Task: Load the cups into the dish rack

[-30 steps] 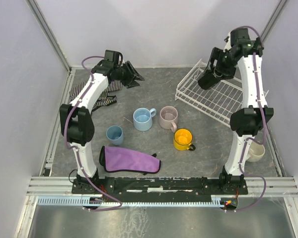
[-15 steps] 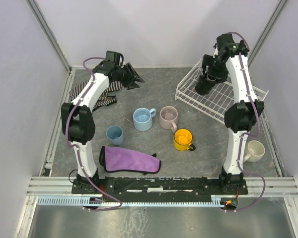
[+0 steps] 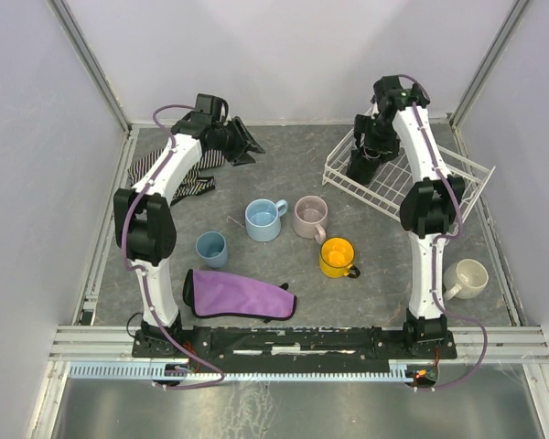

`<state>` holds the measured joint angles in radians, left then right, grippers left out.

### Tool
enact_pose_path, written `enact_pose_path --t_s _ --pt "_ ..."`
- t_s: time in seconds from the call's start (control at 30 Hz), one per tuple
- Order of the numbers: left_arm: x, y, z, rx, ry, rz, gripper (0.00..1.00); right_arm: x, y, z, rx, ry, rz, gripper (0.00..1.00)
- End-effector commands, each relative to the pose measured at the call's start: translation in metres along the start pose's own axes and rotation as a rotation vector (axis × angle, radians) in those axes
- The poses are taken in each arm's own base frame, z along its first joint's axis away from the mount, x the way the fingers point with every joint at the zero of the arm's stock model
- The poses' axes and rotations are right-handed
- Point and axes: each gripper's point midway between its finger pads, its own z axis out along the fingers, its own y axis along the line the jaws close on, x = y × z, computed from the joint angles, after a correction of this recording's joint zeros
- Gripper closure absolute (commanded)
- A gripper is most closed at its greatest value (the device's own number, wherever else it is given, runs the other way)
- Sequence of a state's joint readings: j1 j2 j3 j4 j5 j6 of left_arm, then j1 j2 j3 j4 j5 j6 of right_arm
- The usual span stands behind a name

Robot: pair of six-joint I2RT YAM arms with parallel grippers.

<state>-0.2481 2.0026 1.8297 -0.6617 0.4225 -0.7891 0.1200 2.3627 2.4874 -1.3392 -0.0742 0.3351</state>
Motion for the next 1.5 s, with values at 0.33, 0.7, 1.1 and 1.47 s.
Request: enact_pose_path --t_s 0.33,0.7,1.1,1.47 --pt "-0.008 -0.002 -0.001 -0.003 -0.015 0.067 0.50 -0.023 0.016 0.000 0.096 -0.135 -0.067 0.99" --pt "-0.008 0.001 -0.001 -0.009 -0.013 0.072 0.50 -0.019 0.016 0.017 0.116 -0.122 -0.060 0.99" --pt "0.005 0.022 -0.010 -0.104 0.007 0.135 0.50 -0.025 0.031 -0.001 0.039 -0.178 -0.056 0.51" --pt "0.039 0.030 -0.019 -0.205 0.041 0.256 0.50 -0.024 0.037 -0.014 -0.016 -0.200 -0.054 0.07"
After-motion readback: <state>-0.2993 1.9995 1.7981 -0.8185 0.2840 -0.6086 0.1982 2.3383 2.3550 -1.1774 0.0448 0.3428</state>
